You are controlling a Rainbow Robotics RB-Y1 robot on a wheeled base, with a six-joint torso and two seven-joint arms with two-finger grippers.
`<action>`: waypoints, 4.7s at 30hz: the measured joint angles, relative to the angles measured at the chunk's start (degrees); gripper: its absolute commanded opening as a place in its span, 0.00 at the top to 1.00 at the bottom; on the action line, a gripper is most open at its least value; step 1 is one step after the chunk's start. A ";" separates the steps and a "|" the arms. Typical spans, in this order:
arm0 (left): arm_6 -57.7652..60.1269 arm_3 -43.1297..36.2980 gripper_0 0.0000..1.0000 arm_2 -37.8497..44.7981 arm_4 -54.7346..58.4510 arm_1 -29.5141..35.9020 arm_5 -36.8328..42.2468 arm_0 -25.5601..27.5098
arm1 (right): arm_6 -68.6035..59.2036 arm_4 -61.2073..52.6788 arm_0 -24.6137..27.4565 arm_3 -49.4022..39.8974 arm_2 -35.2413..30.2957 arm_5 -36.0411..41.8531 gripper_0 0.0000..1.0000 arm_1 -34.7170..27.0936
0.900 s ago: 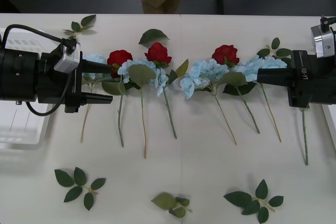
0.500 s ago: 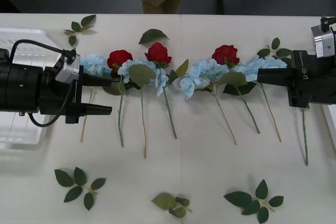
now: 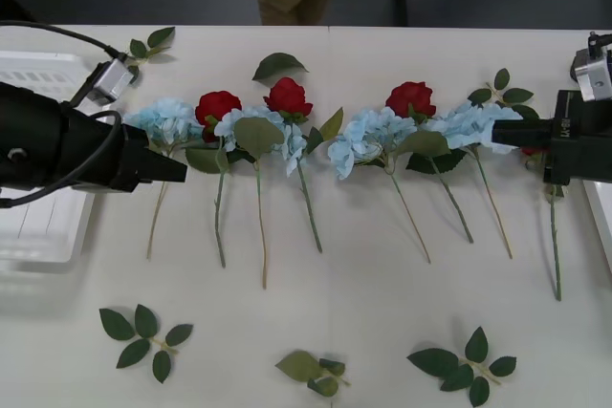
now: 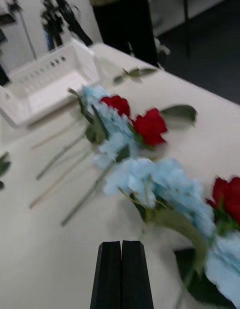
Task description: Place the red flowers into the right box and the blue flowers into the left box. If a person shows an open palm, hand one flower to the person first, then continue sorting.
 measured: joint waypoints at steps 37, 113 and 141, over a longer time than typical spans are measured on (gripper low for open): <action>38.36 33.34 0.24 -34.42 -32.29 0.10 -4.97 -21.24 | -32.92 37.85 -1.39 21.28 14.91 -17.99 0.43 0.66; 38.38 43.01 1.00 -45.96 -46.52 -7.79 -18.18 -22.76 | -47.60 50.97 -8.75 16.41 8.27 -8.18 1.00 6.71; 38.38 18.66 1.00 -34.35 -27.89 4.50 8.96 -25.49 | -32.48 43.95 -4.74 34.00 4.05 -15.17 1.00 -15.29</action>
